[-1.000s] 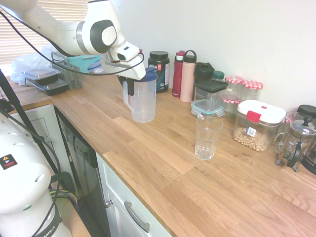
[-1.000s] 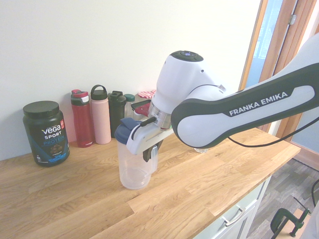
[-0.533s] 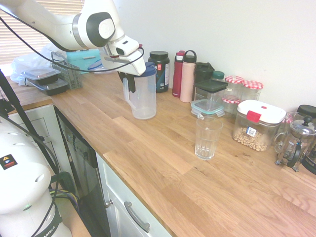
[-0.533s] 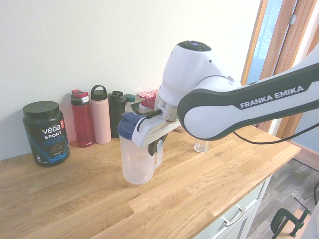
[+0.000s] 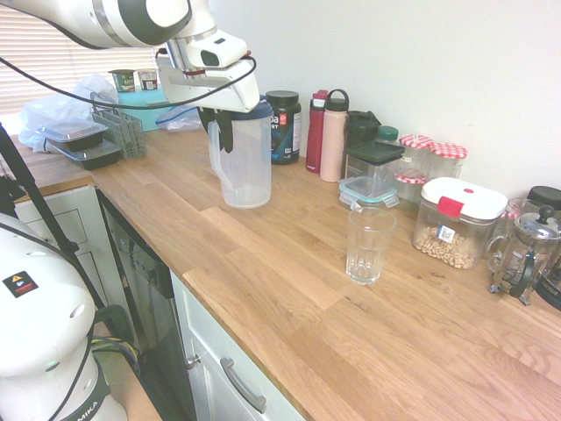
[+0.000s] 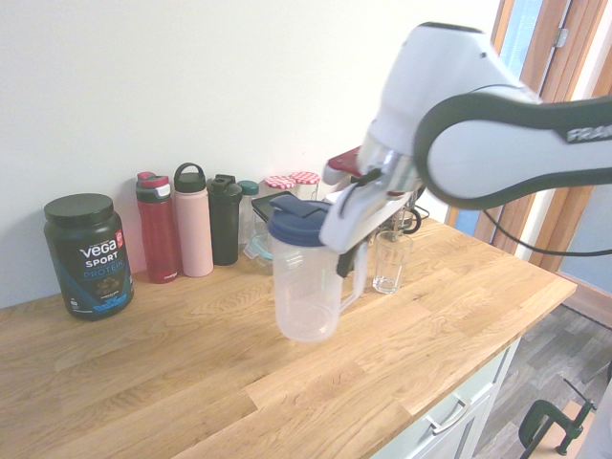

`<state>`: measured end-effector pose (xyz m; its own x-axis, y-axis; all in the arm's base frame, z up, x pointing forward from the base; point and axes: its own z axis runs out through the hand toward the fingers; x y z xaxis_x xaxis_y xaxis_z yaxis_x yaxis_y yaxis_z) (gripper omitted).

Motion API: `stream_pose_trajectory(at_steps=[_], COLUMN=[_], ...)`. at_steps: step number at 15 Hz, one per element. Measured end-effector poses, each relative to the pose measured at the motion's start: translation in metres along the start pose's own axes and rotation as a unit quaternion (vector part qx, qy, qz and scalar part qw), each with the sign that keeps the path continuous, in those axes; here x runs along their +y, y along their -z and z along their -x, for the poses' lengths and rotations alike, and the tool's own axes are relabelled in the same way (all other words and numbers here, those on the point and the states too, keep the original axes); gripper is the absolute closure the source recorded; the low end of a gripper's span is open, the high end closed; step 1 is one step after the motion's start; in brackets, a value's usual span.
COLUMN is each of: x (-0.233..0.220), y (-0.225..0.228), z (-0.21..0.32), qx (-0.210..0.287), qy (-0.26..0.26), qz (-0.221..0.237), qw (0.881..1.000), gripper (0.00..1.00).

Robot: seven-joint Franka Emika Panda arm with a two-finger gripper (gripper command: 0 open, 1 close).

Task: Pour me some water

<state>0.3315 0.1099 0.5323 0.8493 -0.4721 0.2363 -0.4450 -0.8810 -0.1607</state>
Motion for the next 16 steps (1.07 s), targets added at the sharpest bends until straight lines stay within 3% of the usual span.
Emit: stream_pose_trajectory(at_steps=[5, 12, 16], x=[0.119, 0.262, 0.318], y=[0.027, 0.038, 0.031], z=[-0.002, -0.031, -0.062], qx=[-0.008, -0.017, -0.043], qy=[0.079, 0.074, 0.083], qz=[0.02, 0.032, 0.049], qw=[0.997, 0.997, 0.994], gripper=[1.0, 1.0, 1.0])
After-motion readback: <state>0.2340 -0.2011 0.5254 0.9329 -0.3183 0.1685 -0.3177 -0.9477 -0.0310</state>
